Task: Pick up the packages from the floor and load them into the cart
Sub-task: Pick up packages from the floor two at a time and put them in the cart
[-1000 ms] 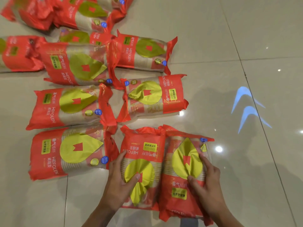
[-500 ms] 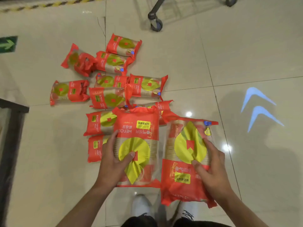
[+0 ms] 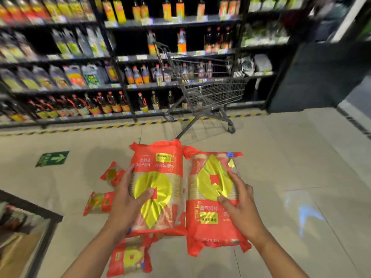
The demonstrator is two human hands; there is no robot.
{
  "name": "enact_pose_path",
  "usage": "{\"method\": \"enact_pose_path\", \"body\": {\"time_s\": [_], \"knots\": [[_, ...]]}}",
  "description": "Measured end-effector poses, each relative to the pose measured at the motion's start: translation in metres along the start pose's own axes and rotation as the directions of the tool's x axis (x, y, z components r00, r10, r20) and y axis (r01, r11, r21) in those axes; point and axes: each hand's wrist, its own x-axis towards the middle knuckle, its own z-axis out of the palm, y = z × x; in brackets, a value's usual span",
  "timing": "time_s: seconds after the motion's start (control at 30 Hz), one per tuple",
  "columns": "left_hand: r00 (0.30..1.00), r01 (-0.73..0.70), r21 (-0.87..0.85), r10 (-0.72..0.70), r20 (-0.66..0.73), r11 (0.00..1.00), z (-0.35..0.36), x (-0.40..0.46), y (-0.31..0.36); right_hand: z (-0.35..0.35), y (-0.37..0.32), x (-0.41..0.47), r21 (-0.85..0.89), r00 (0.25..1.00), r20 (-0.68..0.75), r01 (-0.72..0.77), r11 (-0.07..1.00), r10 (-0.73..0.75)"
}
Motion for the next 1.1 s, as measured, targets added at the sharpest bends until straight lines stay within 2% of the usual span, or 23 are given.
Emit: {"method": "enact_pose_path", "body": {"time_s": [0.2,0.33,0.43,0.63,0.97,1.1], "knots": [[0.999,-0.044,-0.037,0.044,-0.013,0.998,0.037,0.095,0.057,-0.066,-0.04,0.112,-0.033,0.996,-0.041,0.084,0.996,-0.086],[0.989,-0.137,-0.036,0.134,-0.066,0.99,0.065,0.184,0.086,-0.09,-0.055,0.216,-0.034,0.988,-0.065,0.14,0.99,-0.142],[0.99,-0.122,-0.093,0.115,-0.085,0.988,0.082,0.255,0.1,-0.099,-0.064,0.292,-0.025,0.986,-0.057,0.156,0.987,-0.157],[0.992,-0.094,-0.065,0.088,-0.094,0.993,0.122,0.379,0.133,-0.122,-0.079,0.416,0.042,0.991,-0.049,0.129,0.991,-0.126],[0.991,-0.001,-0.079,-0.009,-0.134,0.997,0.235,0.587,0.133,-0.161,-0.038,0.658,0.234,0.992,0.03,0.111,0.966,-0.121],[0.985,0.011,-0.078,-0.025,-0.169,0.997,0.274,0.671,0.146,-0.181,-0.036,0.769,0.244,0.991,0.085,0.078,0.967,-0.101]]}}
